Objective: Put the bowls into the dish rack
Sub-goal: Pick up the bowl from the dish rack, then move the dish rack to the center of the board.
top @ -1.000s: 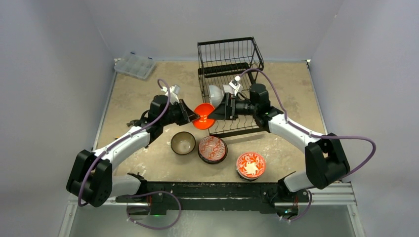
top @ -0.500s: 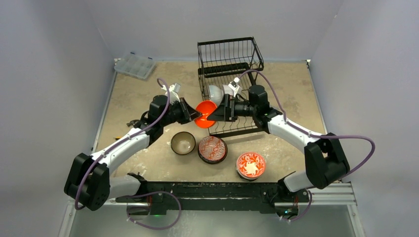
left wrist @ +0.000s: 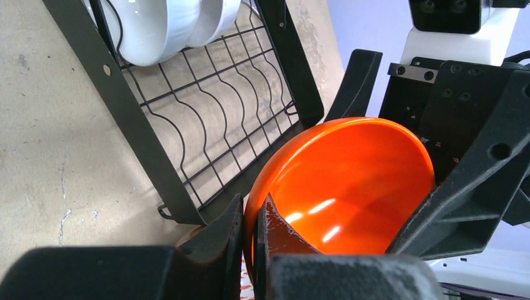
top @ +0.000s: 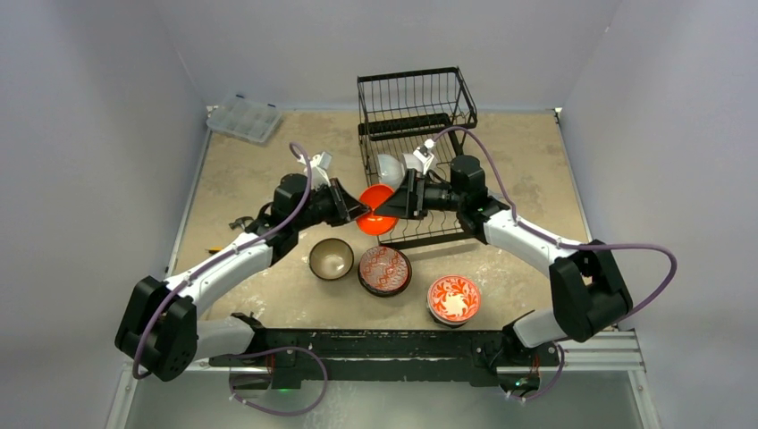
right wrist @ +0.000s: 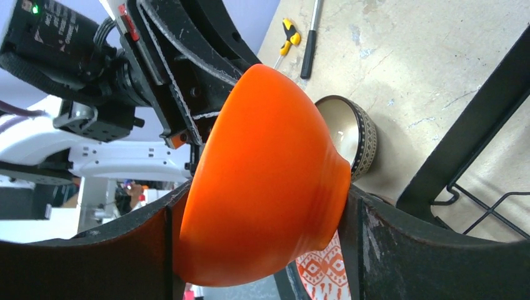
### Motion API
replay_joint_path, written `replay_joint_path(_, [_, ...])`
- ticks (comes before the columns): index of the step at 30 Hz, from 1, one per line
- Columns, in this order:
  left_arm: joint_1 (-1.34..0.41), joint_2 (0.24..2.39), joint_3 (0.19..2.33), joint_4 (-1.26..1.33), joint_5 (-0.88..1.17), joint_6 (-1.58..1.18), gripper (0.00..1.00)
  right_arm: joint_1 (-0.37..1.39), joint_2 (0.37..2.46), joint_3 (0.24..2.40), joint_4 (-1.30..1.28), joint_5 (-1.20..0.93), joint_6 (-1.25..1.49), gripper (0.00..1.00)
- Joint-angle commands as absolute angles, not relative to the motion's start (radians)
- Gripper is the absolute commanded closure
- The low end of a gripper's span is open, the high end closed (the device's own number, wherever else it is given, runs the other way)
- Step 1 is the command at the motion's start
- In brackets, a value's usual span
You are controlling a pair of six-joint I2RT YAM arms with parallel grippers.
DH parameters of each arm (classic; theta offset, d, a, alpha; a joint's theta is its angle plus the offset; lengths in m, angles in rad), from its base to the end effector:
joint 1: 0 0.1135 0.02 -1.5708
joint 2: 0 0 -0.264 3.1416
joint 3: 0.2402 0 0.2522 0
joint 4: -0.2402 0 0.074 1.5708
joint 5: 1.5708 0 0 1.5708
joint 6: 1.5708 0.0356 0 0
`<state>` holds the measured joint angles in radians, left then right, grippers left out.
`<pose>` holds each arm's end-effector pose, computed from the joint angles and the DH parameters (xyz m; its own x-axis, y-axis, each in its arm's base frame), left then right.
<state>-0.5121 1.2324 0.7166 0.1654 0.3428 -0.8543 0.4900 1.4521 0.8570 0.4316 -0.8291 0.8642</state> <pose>0.2348 -0.1457 0.2570 -0.7521 -0.3920 -0.5298 0.2582 0.5644 -0.7841 0.2717 0.1747 0.2720 -0.8233 0.1432 -0.5493 -0.5139 0.2230 0.8284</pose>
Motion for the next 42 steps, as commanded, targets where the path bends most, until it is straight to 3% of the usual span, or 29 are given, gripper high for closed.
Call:
replay_joint_path(1, [-0.518,1.236,0.723,0.227,0.334,-0.85,1.0,0.497,1.439,0.873,0.476,-0.849,0.876,0.32])
replay_joint_path(6, [-0.519,1.245,0.715,0.226,0.334,-0.848,1.0,0.497,1.445,0.88,0.458,-0.843,0.863,0.82])
replay_joint_path(8, [-0.52,1.243,0.711,0.226,0.332,-0.851,0.93,0.497,1.445,0.885,0.44,-0.837,0.849,1.0])
replay_joint_path(18, [-0.518,1.216,0.682,0.222,0.315,-0.888,0.29,0.48,1.463,0.906,0.329,-0.821,0.766,1.0])
replay_joint_path(21, [-0.518,1.209,0.674,0.209,0.302,-0.895,0.18,0.452,1.467,0.895,0.324,-0.832,0.751,1.0])
replay_joint_path(29, [-0.517,1.24,0.675,0.183,0.265,-0.914,0.12,0.326,1.443,0.857,0.255,-0.88,0.676,1.0])
replay_joint_path(42, [-0.519,1.571,0.89,0.063,0.269,-0.883,0.18,0.183,1.327,0.91,-0.028,-0.772,0.463,1.0])
